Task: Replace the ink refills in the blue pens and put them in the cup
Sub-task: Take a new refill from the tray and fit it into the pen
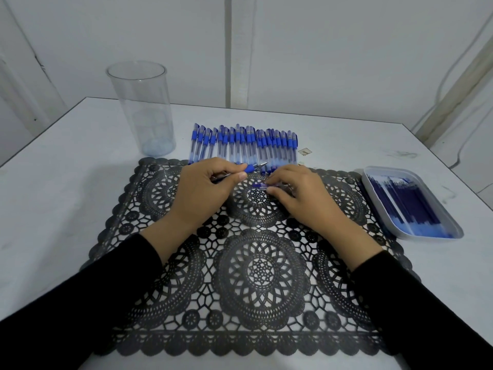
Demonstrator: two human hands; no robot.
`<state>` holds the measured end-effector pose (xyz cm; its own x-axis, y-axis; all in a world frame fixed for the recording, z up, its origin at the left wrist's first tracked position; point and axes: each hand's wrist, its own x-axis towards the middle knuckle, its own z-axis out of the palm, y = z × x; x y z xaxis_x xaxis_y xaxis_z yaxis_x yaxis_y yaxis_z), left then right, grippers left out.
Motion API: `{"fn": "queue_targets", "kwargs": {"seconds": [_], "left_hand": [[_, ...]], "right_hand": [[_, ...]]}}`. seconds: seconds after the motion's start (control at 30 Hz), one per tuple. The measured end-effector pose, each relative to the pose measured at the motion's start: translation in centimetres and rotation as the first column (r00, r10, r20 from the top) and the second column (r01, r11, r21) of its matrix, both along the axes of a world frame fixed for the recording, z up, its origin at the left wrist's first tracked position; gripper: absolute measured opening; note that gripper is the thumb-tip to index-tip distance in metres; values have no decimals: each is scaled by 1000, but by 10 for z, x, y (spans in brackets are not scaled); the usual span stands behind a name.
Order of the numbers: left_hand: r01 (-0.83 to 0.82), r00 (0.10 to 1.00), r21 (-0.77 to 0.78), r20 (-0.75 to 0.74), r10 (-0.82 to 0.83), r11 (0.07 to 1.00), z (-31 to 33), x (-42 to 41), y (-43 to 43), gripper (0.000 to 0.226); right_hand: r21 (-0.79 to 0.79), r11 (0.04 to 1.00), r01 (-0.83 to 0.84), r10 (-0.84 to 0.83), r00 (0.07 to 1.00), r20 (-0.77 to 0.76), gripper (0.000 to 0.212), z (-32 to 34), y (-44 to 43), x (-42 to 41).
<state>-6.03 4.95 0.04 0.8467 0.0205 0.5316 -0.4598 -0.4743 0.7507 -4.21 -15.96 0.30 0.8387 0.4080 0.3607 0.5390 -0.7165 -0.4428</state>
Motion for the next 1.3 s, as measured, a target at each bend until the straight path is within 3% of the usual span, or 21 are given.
{"fn": "queue_targets", "kwargs": {"seconds": [0.1, 0.2, 0.3, 0.5, 0.7, 1.2, 1.3], "left_hand": [[14, 1000, -6, -5, -14, 1000, 0, 0, 0, 18], [27, 1000, -12, -14, -27, 1000, -1, 0, 1, 18], [53, 998, -20, -21, -54, 998, -1, 0, 1, 17], [101, 995, 26, 8, -102, 995, 0, -3, -2, 19], [104, 995, -60, 2, -104, 993, -1, -4, -3, 16], [102, 993, -46, 59, -100, 994, -2, -6, -9, 17], [91, 995, -110, 46, -86, 990, 2, -7, -16, 16]], "right_hand": [[212, 974, 79, -60, 994, -93, 8, 8, -10, -3], [440, 888, 133, -64, 983, -170, 10, 11, -18, -4], [537, 835, 124, -21, 981, -193, 18, 12, -20, -5], [553, 830, 71, 52, 977, -205, 21, 14, -8, -9], [619, 781, 82, 104, 960, -259, 20, 20, 0, -17], [667, 731, 146, 92, 947, -308, 20, 17, 5, -23], [738, 666, 109, 157, 947, -282, 23, 25, 1, -23]]}}
